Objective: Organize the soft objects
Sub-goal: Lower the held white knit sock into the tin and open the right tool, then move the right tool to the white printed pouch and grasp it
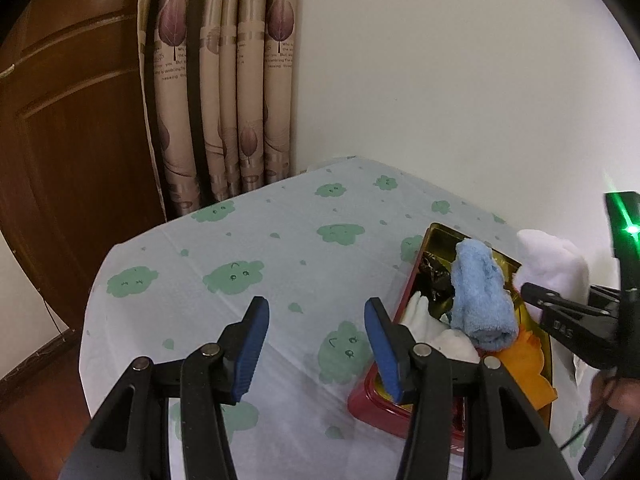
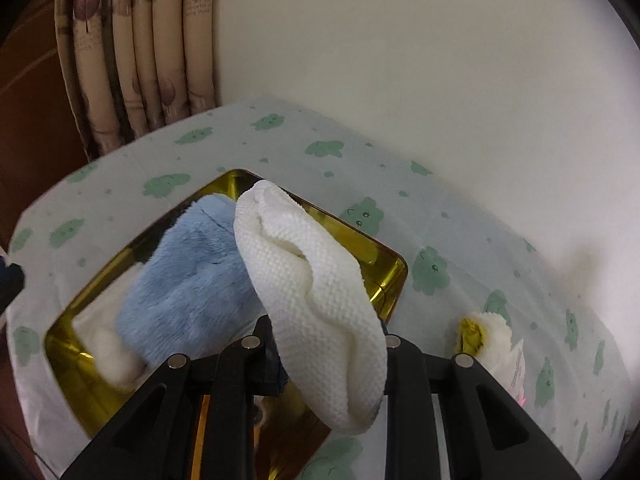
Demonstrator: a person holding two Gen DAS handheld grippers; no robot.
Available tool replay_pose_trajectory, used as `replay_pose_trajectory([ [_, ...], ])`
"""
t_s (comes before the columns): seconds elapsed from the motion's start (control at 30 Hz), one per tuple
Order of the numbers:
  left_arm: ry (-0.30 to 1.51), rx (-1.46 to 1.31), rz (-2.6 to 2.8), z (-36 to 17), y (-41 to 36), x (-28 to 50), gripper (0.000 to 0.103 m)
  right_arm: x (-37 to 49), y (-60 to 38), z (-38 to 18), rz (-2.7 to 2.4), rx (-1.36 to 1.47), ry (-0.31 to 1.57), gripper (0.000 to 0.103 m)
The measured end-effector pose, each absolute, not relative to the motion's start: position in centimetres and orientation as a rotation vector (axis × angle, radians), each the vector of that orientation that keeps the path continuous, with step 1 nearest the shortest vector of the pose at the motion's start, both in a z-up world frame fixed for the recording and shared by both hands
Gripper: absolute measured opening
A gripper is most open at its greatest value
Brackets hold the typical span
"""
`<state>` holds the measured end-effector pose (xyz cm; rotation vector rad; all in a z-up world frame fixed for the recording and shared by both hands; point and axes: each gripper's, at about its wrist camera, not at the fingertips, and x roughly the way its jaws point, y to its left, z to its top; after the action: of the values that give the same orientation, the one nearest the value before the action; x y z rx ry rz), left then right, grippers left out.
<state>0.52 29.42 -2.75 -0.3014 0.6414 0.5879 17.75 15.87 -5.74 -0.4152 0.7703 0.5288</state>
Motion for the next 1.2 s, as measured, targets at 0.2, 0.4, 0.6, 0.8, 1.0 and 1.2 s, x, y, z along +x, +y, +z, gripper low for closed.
replay_pose_trajectory([
  [0.2, 0.648, -0.303, 0.579, -3.0, 29.6, 0.8, 0.051, 16.8, 16.1, -5.4, 0.544, -0.406, 0.743, 0.060],
  [0.4, 0.649, -0.299, 0.580, -3.1, 29.5, 0.7, 0.051, 14.9, 13.3, -3.1, 0.565, -0.339, 0.714, 0.074],
  [0.6, 0.652, -0.279, 0.575, -3.0, 29.1, 0.8, 0.051, 14.9, 7.0, -2.2, 0.470, -0.294, 0.687, 0.085],
  [0.8, 0.659, -0.278, 0.560, -3.0, 28.6, 0.9, 0.051, 17.9, 1.1, -5.1, 0.339, -0.245, 0.796, 0.086],
  [1.0, 0.662, -0.265, 0.562, -3.0, 28.4, 1.0, 0.051, 20.2, -1.3, -7.7, 0.273, -0.207, 0.853, 0.087],
  [1.2, 0.665, -0.244, 0.560, -3.1, 28.1, 1.4, 0.051, 21.8, -0.9, -7.9, 0.228, -0.130, 0.847, 0.092],
])
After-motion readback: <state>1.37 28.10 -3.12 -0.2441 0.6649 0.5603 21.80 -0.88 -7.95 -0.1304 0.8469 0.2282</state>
